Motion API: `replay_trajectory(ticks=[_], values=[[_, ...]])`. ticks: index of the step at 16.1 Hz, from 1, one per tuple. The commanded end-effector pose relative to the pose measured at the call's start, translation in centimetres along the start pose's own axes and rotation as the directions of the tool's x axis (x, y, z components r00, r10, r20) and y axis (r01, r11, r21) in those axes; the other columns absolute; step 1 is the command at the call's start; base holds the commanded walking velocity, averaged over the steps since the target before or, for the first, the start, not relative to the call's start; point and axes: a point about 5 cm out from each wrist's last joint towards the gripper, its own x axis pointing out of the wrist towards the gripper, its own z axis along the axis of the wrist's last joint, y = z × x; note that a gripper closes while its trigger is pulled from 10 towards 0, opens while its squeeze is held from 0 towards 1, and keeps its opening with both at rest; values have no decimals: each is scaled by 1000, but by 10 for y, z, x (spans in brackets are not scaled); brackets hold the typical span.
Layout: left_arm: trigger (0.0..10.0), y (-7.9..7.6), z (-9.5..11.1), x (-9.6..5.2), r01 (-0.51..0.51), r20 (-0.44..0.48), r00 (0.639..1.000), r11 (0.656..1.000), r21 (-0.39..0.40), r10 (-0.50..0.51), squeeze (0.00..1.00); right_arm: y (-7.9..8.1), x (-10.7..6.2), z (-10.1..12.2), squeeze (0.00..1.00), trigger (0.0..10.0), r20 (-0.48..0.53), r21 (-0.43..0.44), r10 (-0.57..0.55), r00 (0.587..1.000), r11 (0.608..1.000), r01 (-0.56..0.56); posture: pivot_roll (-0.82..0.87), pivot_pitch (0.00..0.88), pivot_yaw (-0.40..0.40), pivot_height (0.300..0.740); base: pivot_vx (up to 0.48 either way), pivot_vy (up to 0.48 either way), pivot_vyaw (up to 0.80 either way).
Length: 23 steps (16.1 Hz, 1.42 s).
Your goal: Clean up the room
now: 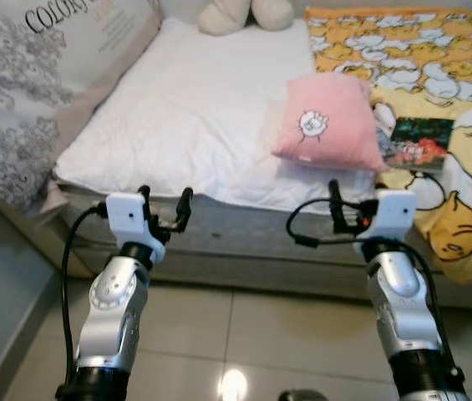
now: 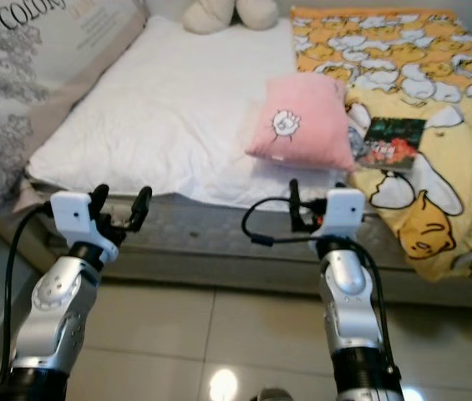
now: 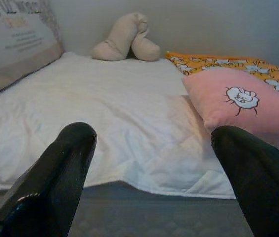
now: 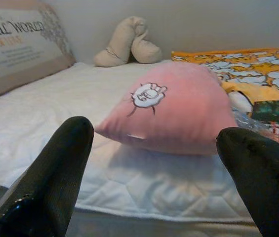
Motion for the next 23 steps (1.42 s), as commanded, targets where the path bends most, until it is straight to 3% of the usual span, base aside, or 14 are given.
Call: replay_trajectory(ticks=[1, 5, 9, 16, 19, 23], values=[[10000, -4, 4, 4, 18, 7, 1000, 1000, 9, -18, 0, 1, 2, 3, 0, 10000, 13, -2, 6, 1000, 1000, -6, -222, 0, 117, 740, 480, 0, 0], [10000, -13, 1, 7, 62, 2, 998, 998, -6, -62, 0, -2, 8, 11, 0, 10000, 30, -16, 3, 1000, 1000, -3, -235, 0, 128, 740, 480, 0, 0], [10000, -12, -1, 8, 41, -6, 999, 998, -50, -42, 0, -3, 7, 10, 0, 10000, 20, -11, 0, 1000, 1000, 0, -238, 0, 130, 740, 480, 0, 0], [10000, -15, -9, 5, 51, -40, 998, 996, -73, -54, 0, 7, 3, 0, 0, 10000, -37, 19, 59, 998, 998, -58, -239, 0, 132, 740, 480, 0, 0], [10000, -13, -20, 3, 27, -92, 995, 994, -102, -37, 0, 8, 8, 12, 0, 10000, -15, -10, 83, 996, 996, -84, -241, 0, 134, 740, 0, 0, 0], [10000, -14, -37, -4, -49, -138, 990, 994, -100, 35, 0, -6, 17, 18, 0, 10000, -75, -64, 167, 983, 983, -172, -256, 0, 34, 740, 0, 0, 0]])
